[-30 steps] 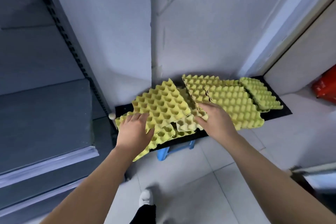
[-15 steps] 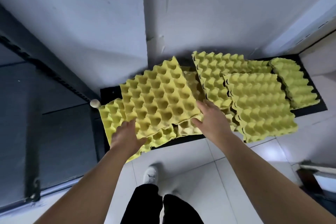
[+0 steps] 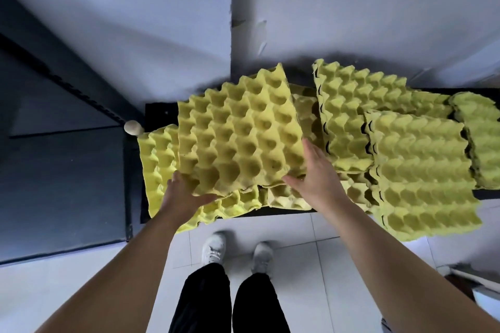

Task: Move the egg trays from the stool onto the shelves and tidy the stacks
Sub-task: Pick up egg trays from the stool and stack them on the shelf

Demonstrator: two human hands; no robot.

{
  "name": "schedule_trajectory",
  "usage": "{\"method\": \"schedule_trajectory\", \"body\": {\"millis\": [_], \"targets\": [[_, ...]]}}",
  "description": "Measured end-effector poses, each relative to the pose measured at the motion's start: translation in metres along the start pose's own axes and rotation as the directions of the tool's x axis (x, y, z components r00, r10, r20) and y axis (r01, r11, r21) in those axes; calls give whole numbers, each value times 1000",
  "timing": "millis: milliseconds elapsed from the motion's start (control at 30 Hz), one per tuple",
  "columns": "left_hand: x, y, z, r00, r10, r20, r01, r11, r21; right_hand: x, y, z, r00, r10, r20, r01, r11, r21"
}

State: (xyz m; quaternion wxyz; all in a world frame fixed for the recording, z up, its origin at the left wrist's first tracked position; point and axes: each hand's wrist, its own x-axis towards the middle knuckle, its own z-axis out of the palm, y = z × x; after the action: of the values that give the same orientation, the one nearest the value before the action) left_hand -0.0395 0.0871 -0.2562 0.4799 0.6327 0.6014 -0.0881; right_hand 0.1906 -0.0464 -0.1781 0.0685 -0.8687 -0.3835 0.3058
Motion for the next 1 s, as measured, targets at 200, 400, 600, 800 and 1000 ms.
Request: {"method": "schedule_trajectory", "body": {"millis": [200, 400, 600, 800, 1000], "targets": [[-32, 11, -29, 991, 83, -106, -90, 994, -68, -15, -20, -33, 998, -1, -64, 6, 998, 70], [-85, 47, -73, 949, 207, -238, -225, 973, -53, -59, -34, -65, 987, 86, -137, -48, 964, 262], [-156, 82, -107, 889, 331, -316, -360, 932, -35, -114, -43, -104, 968, 139, -207, -37, 902, 429], [-231, 104, -119, 821, 386, -421, -463, 881, -96, -170, -51, -164, 926, 44, -374, 117, 910, 398], [-323, 110, -126, 716, 418, -559, -570, 813, -123, -236, -57, -212, 858, -98, -504, 294, 898, 327]]}}
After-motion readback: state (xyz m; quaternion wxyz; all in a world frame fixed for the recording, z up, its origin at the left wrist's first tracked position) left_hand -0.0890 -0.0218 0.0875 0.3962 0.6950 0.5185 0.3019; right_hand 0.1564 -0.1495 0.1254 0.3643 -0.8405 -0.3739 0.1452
